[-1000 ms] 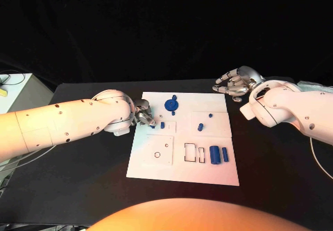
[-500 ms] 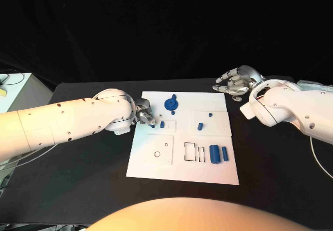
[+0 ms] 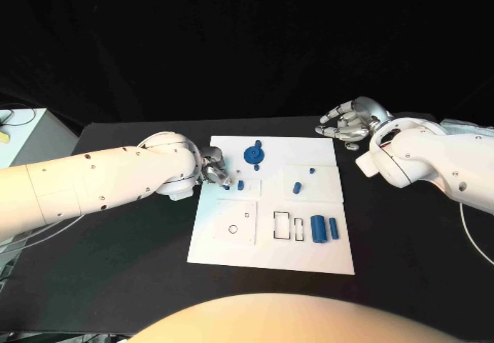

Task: Assemble the parts on the task board

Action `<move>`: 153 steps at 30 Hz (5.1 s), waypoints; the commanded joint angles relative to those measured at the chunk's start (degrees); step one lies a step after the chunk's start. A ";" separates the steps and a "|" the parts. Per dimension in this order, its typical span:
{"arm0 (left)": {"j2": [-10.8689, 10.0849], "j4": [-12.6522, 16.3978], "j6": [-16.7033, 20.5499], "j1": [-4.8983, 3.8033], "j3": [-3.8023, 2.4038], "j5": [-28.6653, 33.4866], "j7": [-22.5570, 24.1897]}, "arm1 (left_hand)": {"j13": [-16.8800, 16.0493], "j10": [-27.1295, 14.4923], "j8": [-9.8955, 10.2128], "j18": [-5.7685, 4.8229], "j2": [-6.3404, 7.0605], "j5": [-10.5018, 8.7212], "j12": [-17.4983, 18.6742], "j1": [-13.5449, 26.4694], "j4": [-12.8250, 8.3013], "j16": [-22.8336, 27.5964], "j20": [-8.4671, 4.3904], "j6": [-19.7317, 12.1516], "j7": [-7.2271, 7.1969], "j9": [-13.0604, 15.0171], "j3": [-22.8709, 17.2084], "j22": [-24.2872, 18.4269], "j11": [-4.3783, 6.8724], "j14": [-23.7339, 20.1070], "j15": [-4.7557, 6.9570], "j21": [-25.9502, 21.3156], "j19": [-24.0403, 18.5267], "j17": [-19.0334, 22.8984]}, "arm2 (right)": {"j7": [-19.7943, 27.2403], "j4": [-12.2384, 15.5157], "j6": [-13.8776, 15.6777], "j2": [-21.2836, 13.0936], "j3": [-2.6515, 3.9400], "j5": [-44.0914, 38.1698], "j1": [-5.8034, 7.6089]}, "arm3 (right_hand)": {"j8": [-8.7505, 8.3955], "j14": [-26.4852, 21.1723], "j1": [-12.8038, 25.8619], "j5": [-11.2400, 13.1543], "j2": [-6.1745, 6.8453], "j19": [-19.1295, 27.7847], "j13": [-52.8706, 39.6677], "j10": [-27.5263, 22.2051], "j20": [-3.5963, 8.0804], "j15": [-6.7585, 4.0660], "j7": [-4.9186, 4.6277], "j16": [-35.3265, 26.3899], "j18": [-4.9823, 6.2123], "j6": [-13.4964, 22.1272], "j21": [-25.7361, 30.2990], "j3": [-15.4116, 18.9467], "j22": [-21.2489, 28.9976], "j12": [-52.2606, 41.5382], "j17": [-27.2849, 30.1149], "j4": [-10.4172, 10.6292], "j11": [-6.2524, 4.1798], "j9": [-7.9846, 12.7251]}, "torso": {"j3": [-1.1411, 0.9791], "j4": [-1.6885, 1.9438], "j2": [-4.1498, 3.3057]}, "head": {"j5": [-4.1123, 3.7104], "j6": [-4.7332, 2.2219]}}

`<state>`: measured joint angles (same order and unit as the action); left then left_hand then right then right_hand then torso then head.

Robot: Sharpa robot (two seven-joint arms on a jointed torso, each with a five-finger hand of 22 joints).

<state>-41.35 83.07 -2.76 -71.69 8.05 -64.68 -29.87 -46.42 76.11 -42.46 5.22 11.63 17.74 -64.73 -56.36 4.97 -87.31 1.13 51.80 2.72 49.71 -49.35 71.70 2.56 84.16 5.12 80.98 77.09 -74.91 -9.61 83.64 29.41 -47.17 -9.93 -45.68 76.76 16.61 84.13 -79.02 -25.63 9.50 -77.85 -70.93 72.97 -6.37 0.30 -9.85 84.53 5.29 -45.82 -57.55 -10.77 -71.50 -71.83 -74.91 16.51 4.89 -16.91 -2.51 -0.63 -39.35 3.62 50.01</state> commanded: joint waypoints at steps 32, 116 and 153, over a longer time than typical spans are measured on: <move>0.23 0.17 -1.35 0.71 0.47 0.79 0.39 | -0.16 -0.34 -0.86 -0.88 2.15 -0.36 -0.47 5.14 -1.97 -0.29 -0.42 1.24 -1.98 -1.73 2.60 -0.06 0.55 4.41 0.93 -0.15 0.37 -9.38 | 0.48 -0.03 -0.28 0.01 0.00 -0.41 -0.03 | 0.44 3.01 0.70 -0.10 0.15 0.26 0.18 -0.02 0.16 0.07 0.02 -0.40 1.01 0.36 0.52 -0.25 0.21 0.24 -4.77 0.13 -0.06 0.06 | -0.03 -0.04 0.03 | -0.05 -0.01; 6.54 -0.31 14.22 1.22 -3.39 -7.94 39.61 | 30.18 -36.37 10.50 5.25 2.84 -1.52 22.70 -20.75 -4.78 25.73 8.30 -15.69 7.38 -25.22 14.33 -27.96 -10.58 -27.44 -8.97 -22.83 -32.34 38.79 | 6.43 -2.11 5.00 0.99 0.00 3.91 -1.32 | 3.49 -2.99 0.86 -1.39 1.82 9.69 25.37 -16.75 0.25 -0.10 0.17 -14.40 4.92 1.17 28.18 -6.37 15.62 23.45 12.07 -0.12 -0.22 -0.52 | -0.10 -0.39 0.28 | -4.14 -3.64; 6.43 -6.87 9.16 1.65 -3.78 -12.03 36.42 | 34.72 -31.89 11.24 5.37 2.03 -1.28 22.39 -21.75 -4.88 21.29 7.49 -9.91 7.06 -31.29 16.02 -29.33 -9.49 -24.72 -8.00 -23.48 -28.08 40.64 | 9.33 -1.41 5.50 0.07 -0.01 1.40 -1.63 | 5.31 -4.08 0.66 -1.11 3.87 8.62 38.77 -15.60 0.43 -0.22 0.32 -19.96 5.08 -0.38 34.05 -11.32 18.75 33.85 16.80 -0.79 -0.34 -0.33 | -0.06 0.13 0.33 | -5.61 -3.82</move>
<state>-34.98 76.12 8.55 -69.99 4.33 -75.99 7.45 -11.72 43.85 -31.46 9.71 13.85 16.52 -42.34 -78.13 0.32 -65.84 8.51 41.59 9.91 18.45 -33.12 42.30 -6.76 59.18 -2.88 57.15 48.65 -34.34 -1.33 82.05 34.71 -47.04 -9.95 -43.03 75.15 21.73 80.33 -78.28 -26.84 12.84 -68.77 -32.18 57.10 -6.06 0.20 -9.55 64.91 9.30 -45.92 -23.84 -21.84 -52.81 -38.08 -58.16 15.72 4.57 -17.27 -2.59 -0.61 -39.03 -1.96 46.12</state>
